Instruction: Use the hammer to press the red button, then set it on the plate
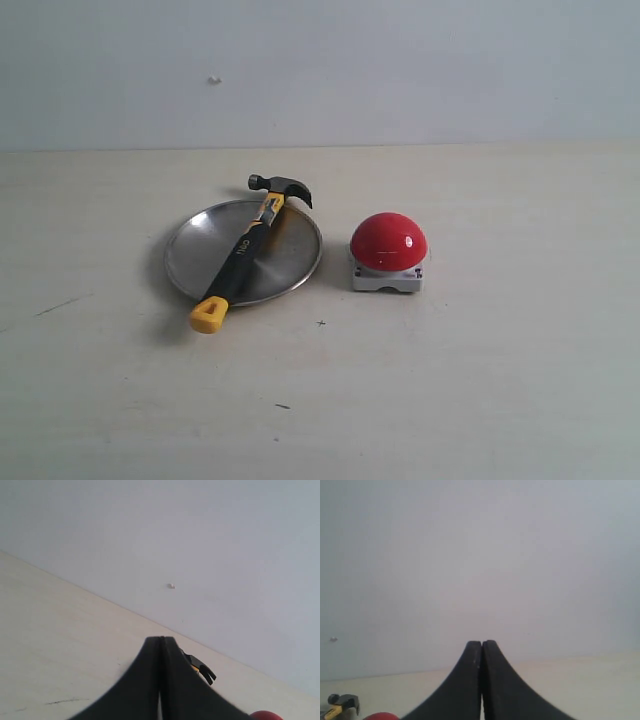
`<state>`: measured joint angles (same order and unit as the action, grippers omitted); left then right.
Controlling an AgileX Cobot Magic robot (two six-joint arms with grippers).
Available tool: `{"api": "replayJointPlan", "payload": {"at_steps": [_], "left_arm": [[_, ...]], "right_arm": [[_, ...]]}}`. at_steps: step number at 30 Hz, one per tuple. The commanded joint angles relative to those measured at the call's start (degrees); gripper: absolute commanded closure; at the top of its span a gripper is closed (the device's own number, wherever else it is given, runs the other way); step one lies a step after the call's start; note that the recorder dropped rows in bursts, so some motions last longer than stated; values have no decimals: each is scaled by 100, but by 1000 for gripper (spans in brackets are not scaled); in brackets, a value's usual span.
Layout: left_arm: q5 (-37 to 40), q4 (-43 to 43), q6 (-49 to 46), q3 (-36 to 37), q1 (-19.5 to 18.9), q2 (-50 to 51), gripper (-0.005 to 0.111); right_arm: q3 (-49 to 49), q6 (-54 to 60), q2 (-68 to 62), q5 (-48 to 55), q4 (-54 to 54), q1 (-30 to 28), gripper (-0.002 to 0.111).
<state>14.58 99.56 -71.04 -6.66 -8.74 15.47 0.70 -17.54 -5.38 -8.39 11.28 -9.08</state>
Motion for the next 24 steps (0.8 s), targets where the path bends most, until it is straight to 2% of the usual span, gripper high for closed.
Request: {"api": "replayJointPlan", "payload": {"at_steps": [1,5,24], "left_arm": [[6,39,-22,24,19,-11,107],[6,39,-22,24,19,-11,107],[6,39,-22,24,19,-11,107]], "right_arm": [[-70,150,134,-47,-350,-260,108],[-70,234,134,608,-365,-260,108],[-70,37,134,608,-365,-260,108]]}}
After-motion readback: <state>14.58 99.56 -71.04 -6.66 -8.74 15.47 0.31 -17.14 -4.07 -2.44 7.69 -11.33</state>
